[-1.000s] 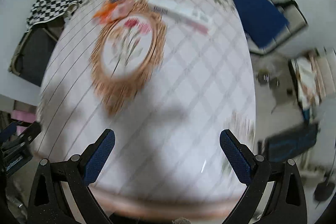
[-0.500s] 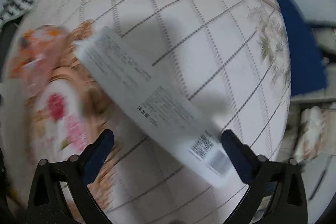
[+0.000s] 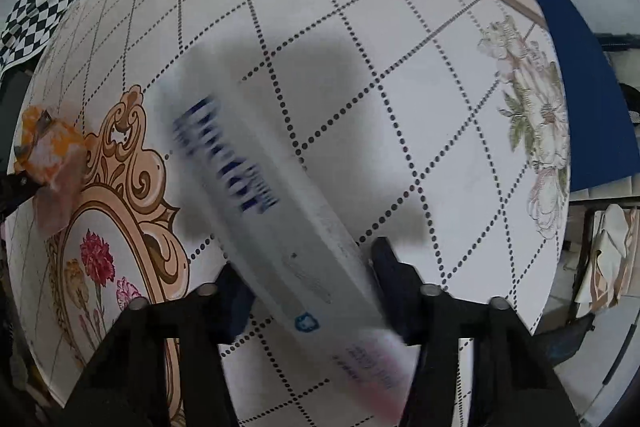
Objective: Collect trash
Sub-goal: 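Grasp the orange snack wrapper with the left tool while the right tool grasps the Doctor toothpaste box, then carry the wrapper and toothpaste box down to the bin and release both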
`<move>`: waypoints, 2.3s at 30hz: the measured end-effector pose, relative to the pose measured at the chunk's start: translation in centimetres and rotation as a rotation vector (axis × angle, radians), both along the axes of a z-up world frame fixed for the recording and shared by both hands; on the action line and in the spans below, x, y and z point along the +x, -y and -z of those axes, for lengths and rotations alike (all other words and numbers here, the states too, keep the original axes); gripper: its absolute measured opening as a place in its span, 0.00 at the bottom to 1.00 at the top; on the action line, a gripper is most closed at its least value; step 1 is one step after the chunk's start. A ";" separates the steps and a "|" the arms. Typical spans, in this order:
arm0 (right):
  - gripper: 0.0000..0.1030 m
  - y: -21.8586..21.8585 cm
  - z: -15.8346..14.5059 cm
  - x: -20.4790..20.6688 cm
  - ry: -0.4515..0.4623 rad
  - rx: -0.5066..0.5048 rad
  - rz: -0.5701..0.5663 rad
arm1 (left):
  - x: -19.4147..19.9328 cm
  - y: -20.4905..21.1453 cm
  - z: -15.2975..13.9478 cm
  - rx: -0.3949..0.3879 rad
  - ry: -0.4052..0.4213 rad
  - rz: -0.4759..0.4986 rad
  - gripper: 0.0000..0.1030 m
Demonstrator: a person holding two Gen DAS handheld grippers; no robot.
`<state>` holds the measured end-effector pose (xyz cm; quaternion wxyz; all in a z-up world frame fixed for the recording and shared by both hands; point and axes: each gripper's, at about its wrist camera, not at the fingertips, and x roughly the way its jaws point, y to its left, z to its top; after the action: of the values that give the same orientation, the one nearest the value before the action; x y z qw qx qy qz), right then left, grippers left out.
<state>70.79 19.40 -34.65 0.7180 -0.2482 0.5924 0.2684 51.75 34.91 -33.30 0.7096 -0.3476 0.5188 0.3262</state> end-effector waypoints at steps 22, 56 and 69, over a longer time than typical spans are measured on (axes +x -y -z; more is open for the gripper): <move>0.43 11.5 -8.8 -17.3 -0.025 0.280 0.169 | -12.3 10.8 -10.1 0.178 0.093 0.205 0.01; 0.41 7.7 -0.9 -6.6 -0.090 0.152 0.215 | -0.5 1.7 2.2 0.055 -0.122 0.380 0.12; 0.41 12.0 -4.8 -14.7 -0.033 0.218 0.275 | -12.7 11.6 -6.3 0.178 -0.023 0.298 0.06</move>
<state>56.06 7.38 -29.80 0.7608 -0.0811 0.5997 0.2343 39.03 23.30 -26.99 0.7723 -0.1987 0.5416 0.2659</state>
